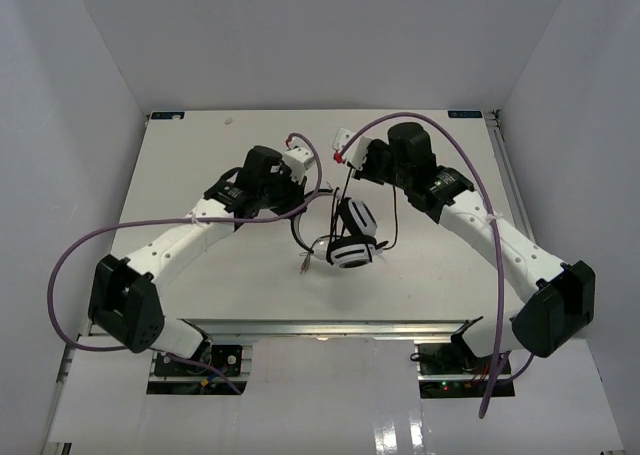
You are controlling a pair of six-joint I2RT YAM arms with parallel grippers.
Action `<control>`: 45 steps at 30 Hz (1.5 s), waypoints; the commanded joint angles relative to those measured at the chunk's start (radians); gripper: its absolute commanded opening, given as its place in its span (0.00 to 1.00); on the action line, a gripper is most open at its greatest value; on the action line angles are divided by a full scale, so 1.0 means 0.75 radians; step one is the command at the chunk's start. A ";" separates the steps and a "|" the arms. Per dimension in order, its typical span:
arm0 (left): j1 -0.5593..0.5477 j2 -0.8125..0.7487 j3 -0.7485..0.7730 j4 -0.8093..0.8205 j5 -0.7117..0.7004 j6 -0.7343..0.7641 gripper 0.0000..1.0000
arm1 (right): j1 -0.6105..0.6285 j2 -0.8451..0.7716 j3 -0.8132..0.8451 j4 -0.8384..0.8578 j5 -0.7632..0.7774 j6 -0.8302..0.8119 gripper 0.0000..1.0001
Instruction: Wrap the headphones
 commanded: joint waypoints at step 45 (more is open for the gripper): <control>0.195 0.069 0.603 0.200 -0.820 -0.214 0.00 | -0.021 -0.324 -0.151 -0.124 -0.640 0.358 0.08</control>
